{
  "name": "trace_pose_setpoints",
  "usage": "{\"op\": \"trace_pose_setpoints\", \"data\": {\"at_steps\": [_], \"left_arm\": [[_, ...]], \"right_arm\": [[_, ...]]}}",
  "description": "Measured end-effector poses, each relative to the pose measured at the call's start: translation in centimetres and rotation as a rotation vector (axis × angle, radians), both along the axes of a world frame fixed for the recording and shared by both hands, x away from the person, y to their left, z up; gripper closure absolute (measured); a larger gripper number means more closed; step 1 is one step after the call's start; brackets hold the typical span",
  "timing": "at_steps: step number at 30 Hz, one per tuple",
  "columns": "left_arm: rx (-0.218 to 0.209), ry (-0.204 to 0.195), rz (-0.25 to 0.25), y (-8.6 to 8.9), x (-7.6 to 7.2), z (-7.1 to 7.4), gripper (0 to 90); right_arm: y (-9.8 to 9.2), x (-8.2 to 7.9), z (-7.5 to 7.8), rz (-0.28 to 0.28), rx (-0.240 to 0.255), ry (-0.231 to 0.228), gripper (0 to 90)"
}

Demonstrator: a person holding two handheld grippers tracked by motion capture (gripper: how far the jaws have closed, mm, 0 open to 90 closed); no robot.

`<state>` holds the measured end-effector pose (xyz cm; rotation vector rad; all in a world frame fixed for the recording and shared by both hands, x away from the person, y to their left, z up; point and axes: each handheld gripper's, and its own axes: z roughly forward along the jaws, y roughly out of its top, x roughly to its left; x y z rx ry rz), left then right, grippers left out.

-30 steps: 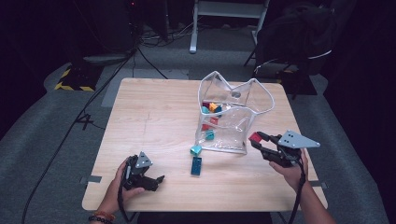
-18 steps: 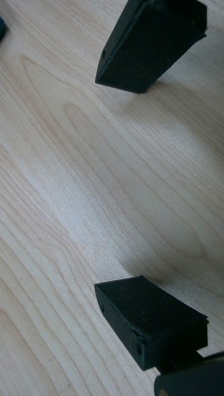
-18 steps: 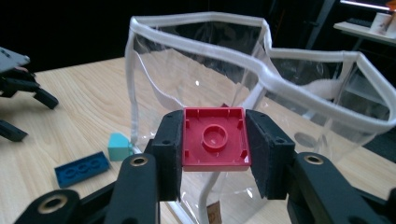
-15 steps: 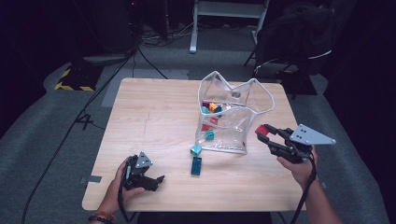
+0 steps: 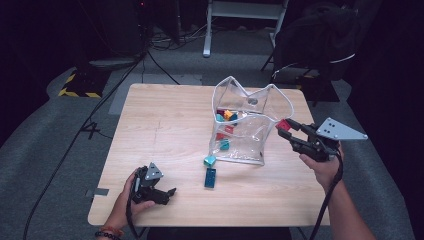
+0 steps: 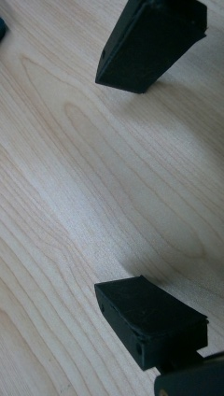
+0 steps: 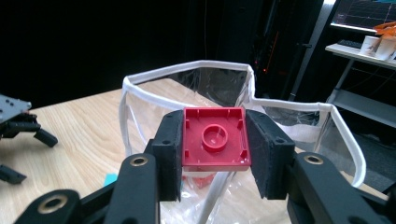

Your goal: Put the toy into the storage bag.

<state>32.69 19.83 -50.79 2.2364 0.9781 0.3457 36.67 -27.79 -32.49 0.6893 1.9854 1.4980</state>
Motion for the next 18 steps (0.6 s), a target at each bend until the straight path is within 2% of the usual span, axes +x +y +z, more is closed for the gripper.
{"op": "trace_pose_setpoints", "data": {"at_steps": [7,18], "left_arm": [[0.000,0.000,0.000,0.0,0.0,0.0,4.0],[0.000,0.000,0.000,0.0,0.0,0.0,4.0]], "right_arm": [[0.5,0.8,0.8,-0.028,-0.017,-0.022,59.2],[1.5,3.0,0.8,-0.080,-0.054,0.003,59.2]]}}
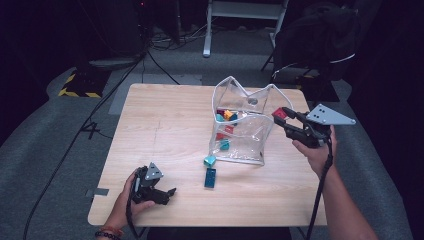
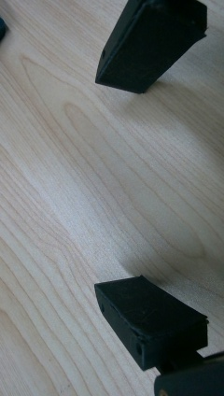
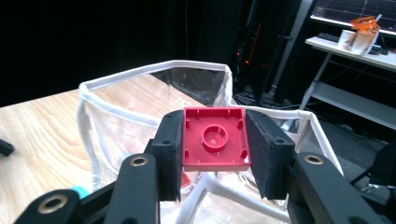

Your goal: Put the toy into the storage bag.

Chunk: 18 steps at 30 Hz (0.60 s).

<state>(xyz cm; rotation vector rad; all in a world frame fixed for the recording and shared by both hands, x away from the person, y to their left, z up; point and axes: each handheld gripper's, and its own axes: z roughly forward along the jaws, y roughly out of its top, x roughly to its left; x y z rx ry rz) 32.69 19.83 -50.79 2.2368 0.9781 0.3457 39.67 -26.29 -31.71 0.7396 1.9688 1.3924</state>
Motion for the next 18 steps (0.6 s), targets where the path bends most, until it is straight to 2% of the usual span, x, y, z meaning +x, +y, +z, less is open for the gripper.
{"op": "trace_pose_setpoints", "data": {"at_steps": [8,18], "left_arm": [[0.000,0.000,0.000,0.0,0.0,0.0,4.0],[-0.001,0.000,0.000,0.0,0.0,0.0,4.1]], "right_arm": [[0.5,1.2,-0.2,-0.016,-0.015,0.035,59.2],[1.0,2.4,-0.2,-0.051,-0.033,0.051,59.1]]}}
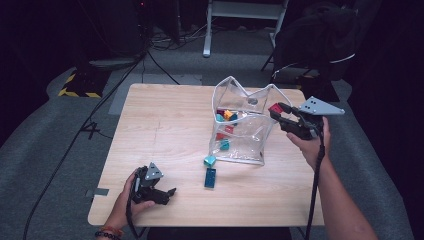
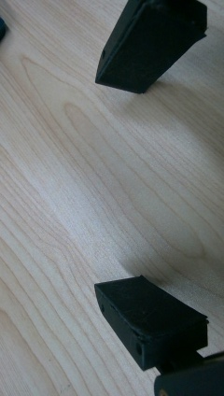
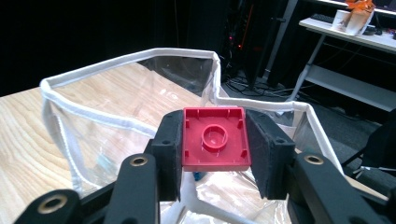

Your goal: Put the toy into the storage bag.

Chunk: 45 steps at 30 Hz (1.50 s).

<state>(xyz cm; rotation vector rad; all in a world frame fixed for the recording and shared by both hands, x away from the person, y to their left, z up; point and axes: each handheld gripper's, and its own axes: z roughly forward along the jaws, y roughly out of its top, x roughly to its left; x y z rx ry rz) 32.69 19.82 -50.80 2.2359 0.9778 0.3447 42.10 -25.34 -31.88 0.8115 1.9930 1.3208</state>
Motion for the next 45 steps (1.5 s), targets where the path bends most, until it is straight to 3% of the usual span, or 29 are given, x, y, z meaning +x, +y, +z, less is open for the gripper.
{"op": "trace_pose_setpoints", "data": {"at_steps": [15,25,34,45], "left_arm": [[0.000,-0.002,0.001,0.0,0.0,0.0,4.1],[0.000,-0.002,0.001,0.0,0.0,0.0,4.0],[0.001,-0.005,0.005,-0.1,0.0,0.0,4.0],[0.006,-0.008,0.010,-0.3,0.1,0.0,3.7]], "right_arm": [[0.6,1.1,-0.1,-0.046,-0.019,0.021,54.1],[0.0,-0.6,0.4,-0.041,-0.026,-0.011,50.2],[-2.7,-2.9,1.1,-0.054,-0.025,-0.036,47.0],[-4.8,-5.2,-0.3,-0.057,-0.058,-0.020,44.9]]}}
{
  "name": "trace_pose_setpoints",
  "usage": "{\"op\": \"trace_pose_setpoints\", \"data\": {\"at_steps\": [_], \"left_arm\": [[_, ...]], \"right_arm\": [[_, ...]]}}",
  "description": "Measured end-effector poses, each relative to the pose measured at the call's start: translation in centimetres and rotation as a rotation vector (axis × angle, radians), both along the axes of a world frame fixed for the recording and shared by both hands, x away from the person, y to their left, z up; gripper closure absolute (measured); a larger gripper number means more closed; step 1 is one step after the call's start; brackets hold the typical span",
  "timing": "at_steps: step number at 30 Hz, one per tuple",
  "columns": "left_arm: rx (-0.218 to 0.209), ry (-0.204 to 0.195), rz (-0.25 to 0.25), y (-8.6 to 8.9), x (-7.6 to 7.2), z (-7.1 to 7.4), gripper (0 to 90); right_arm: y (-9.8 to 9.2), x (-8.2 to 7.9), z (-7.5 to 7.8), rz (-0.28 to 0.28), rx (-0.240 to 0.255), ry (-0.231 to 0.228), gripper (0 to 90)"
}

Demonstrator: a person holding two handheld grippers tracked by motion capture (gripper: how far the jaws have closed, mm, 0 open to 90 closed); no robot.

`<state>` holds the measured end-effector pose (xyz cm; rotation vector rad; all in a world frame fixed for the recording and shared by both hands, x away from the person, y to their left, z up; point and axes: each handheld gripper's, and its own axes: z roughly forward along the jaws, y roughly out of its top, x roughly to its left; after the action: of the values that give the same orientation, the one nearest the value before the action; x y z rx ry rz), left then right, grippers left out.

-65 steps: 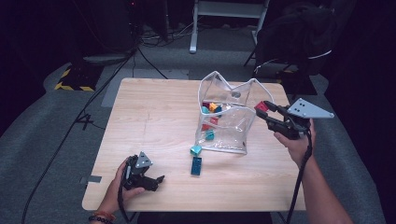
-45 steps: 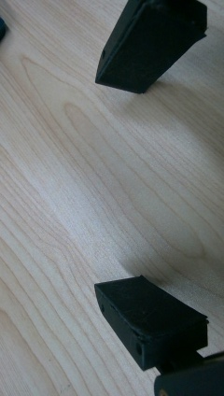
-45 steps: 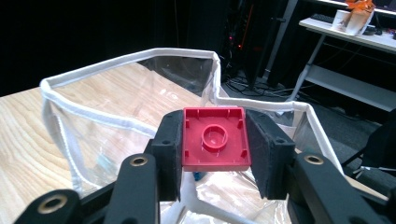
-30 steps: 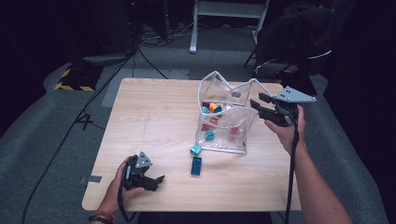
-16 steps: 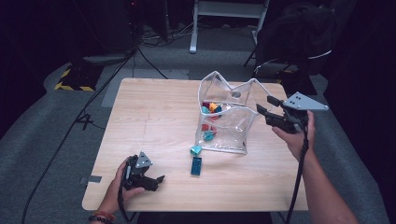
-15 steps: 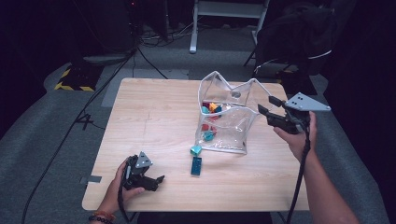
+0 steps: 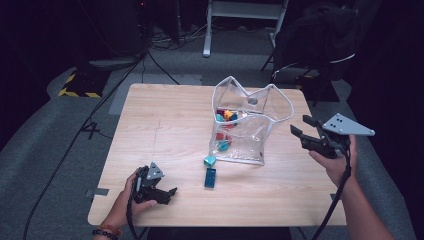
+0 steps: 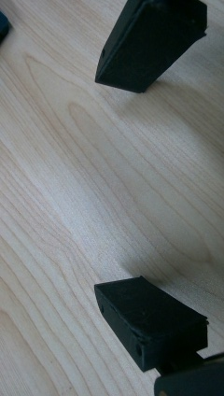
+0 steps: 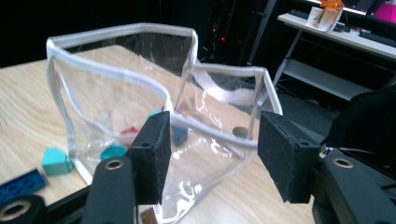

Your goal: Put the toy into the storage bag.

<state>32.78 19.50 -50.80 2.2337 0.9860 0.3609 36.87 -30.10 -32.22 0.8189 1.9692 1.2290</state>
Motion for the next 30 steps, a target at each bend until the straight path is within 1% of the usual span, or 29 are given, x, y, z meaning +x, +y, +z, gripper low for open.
{"op": "trace_pose_setpoints", "data": {"at_steps": [4,6,8,11,13,14,16,18,19,20,22,24,27,30], "left_arm": [[-0.002,0.002,0.001,-0.1,0.0,0.0,4.3],[0.005,0.005,-0.010,-0.1,0.1,0.1,4.3],[-0.004,0.008,-0.012,-0.2,0.1,0.0,4.3],[0.006,0.006,-0.028,-0.3,0.3,0.1,4.2],[0.004,0.002,-0.036,-0.4,0.4,0.0,4.0],[0.007,0.001,-0.035,-0.5,0.4,0.1,4.0],[0.002,0.013,-0.037,-0.8,0.5,0.0,3.0],[0.010,0.011,-0.035,-1.0,0.6,0.0,0.9],[0.004,0.013,-0.037,-1.1,0.6,0.0,0.5],[0.009,0.010,-0.044,-1.1,0.7,0.0,0.5],[0.011,0.018,-0.050,-1.3,0.7,0.0,0.2],[0.015,0.021,-0.063,-1.5,0.8,0.1,0.2],[0.017,0.024,-0.081,-1.9,0.9,0.1,0.2],[0.013,0.020,-0.089,-2.4,1.0,0.1,0.2]], "right_arm": [[-0.3,-0.7,-1.4,0.011,-0.022,0.018,44.0],[-0.3,-0.9,-2.3,0.022,-0.038,0.036,43.6],[-0.4,-1.0,-3.3,0.034,-0.047,0.054,43.2],[-0.5,-1.1,-5.0,0.052,-0.054,0.092,42.1],[-0.5,-1.1,-6.1,0.067,-0.055,0.126,40.7],[-0.5,-1.1,-6.7,0.073,-0.055,0.137,40.6],[-0.4,-1.0,-7.8,0.074,-0.059,0.168,39.8],[-0.4,-0.9,-9.0,0.085,-0.059,0.202,39.1],[-0.3,-0.8,-9.6,0.091,-0.064,0.218,38.5],[-0.2,-0.8,-10.1,0.097,-0.071,0.231,37.8],[-0.2,-0.7,-11.2,0.110,-0.078,0.250,35.6],[-0.2,-0.6,-12.1,0.123,-0.072,0.272,34.5],[-0.2,-0.3,-13.4,0.122,-0.070,0.307,33.7],[-0.2,-0.1,-14.6,0.117,-0.090,0.336,32.7]]}}
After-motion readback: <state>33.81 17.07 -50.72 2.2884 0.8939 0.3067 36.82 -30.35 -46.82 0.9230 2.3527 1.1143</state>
